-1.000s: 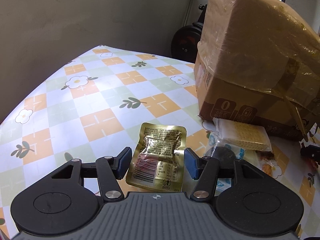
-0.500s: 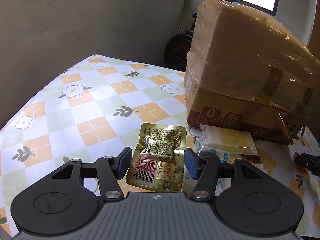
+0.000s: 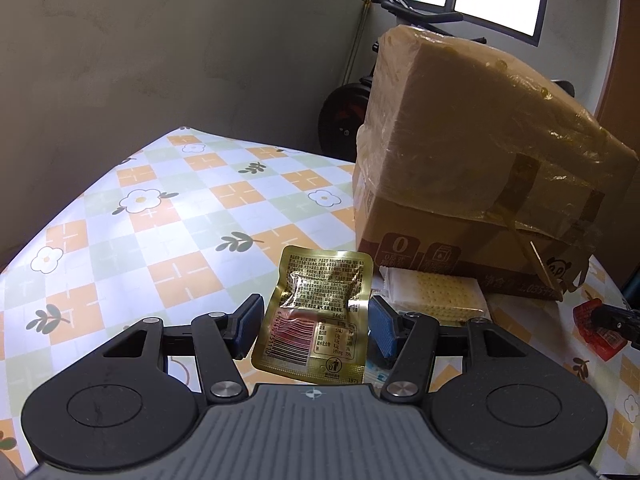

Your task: Organize snacks

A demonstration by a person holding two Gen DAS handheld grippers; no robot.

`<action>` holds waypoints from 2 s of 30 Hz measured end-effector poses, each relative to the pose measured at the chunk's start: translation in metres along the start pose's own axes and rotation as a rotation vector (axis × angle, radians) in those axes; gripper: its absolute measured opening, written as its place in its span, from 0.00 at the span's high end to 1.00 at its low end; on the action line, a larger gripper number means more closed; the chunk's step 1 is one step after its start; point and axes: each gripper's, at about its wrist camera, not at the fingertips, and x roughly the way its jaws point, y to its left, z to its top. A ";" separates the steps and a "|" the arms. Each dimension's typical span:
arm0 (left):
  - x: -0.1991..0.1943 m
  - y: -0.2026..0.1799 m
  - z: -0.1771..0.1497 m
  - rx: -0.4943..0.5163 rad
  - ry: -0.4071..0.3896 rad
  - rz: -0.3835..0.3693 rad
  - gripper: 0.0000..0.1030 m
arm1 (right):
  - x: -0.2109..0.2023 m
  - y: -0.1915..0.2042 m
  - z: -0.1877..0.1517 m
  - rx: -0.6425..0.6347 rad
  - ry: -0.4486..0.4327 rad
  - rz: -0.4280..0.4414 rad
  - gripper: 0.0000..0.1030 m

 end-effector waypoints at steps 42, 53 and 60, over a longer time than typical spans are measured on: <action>0.062 -0.106 0.184 0.268 -0.200 -0.244 0.23 | 0.043 -0.006 0.181 -0.011 -0.235 -0.038 0.59; 0.021 -0.061 0.172 0.206 -0.220 -0.208 0.23 | -0.006 0.025 0.153 -0.041 -0.327 -0.006 0.58; 0.003 -0.033 0.138 0.140 -0.174 -0.196 0.24 | -0.020 0.048 0.118 -0.054 -0.311 0.025 0.58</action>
